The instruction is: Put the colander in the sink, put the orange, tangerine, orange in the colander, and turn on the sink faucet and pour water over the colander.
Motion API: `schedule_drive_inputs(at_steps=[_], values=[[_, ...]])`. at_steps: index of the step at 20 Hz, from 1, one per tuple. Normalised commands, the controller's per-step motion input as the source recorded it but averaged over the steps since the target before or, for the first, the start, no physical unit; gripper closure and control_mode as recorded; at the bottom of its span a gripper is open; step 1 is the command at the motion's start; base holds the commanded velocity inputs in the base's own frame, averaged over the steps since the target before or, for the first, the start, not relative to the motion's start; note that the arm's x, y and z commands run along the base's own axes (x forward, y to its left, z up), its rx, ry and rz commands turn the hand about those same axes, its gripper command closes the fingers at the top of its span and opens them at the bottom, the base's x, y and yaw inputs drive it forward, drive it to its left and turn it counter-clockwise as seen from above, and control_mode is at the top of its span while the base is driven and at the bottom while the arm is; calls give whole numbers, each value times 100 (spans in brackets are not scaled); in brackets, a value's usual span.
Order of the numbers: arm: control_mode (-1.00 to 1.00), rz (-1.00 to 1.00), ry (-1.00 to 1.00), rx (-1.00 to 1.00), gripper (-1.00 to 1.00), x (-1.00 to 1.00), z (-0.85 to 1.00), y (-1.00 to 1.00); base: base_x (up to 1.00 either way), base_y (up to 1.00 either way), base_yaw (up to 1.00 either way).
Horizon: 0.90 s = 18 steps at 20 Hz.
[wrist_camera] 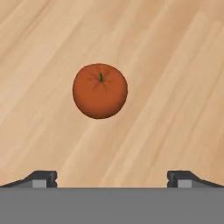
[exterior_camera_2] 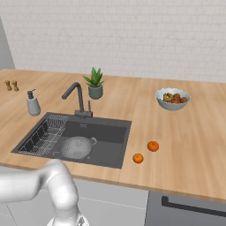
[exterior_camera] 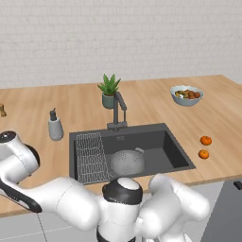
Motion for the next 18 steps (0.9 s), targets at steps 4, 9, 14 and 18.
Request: schedule_drive_inputs(at_steps=[4, 9, 14, 18], values=[[-100, 0, 0, -2, -100, 26, -39, 24, 0, 0, 0], [-100, 0, 0, 0, -100, 26, -36, 33, 0, 0, 0], [-100, 0, 0, -1, -100, 29, -36, 31, 0, 0, 0], [-100, 0, 0, 0, -100, 30, -34, 16, 0, 0, 0]])
